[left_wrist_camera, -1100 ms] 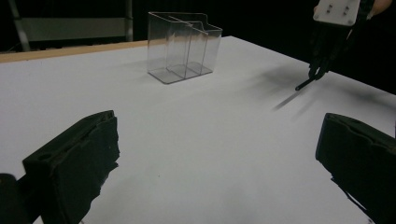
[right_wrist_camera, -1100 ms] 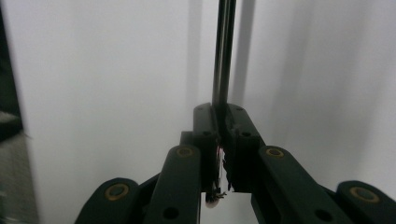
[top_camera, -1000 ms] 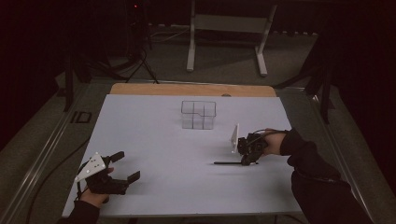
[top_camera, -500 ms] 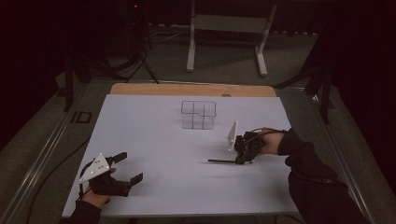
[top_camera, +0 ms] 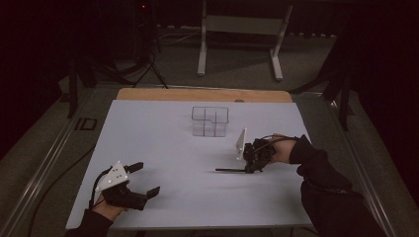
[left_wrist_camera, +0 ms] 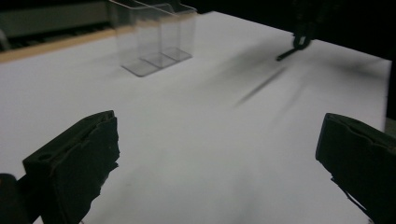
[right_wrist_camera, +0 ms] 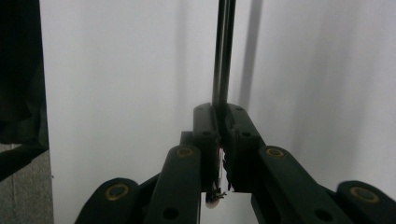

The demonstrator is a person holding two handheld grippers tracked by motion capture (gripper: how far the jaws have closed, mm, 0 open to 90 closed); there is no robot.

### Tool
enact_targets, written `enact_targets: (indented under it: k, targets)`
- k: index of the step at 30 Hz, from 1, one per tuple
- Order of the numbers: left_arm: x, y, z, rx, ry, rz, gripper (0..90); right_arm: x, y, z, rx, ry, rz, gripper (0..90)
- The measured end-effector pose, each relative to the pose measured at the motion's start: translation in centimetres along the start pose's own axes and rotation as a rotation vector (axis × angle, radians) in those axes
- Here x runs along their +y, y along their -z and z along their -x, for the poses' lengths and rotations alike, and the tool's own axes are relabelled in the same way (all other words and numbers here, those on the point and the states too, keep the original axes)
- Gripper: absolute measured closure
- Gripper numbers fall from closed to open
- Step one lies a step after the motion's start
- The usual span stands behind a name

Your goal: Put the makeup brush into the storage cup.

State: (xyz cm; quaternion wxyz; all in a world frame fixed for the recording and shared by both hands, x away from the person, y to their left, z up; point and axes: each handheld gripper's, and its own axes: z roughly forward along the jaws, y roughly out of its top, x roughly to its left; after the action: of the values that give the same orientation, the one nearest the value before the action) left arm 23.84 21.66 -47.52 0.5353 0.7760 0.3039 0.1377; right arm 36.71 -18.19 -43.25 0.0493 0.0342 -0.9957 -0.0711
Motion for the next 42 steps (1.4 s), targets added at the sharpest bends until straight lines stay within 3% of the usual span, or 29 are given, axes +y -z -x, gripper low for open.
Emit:
enact_targets:
  k: [3,7,12,18,28,35,42]
  targets:
    - [0.8,-0.3,0.4,-0.034,0.013,-0.073,0.8,0.3,0.1,-0.1,-0.002,0.008,0.008,84.1]
    - [1.3,-0.9,0.8,-0.052,-0.022,-0.135,0.7,0.5,0.2,-0.3,-0.002,0.011,0.009,84.1]
    - [1.8,-1.2,0.7,-0.115,-0.034,-0.157,0.7,0.6,0.2,-0.4,0.001,0.016,0.004,84.1]
    - [3.5,-1.1,0.1,-0.117,-0.051,-0.185,0.8,0.8,0.3,-0.4,-0.004,0.031,0.000,84.1]
    - [6.9,-1.5,-0.3,-0.163,-0.111,-0.226,6.2,1.3,0.7,-0.6,0.004,0.025,-0.010,84.1]
    - [8.8,-2.8,0.5,-0.180,-0.171,-0.289,10.5,1.7,0.7,-0.6,0.004,0.032,-0.015,84.0]
    - [10.0,-4.4,0.8,-0.196,-0.184,-0.334,13.9,1.8,0.6,-0.5,0.010,0.039,-0.018,84.0]
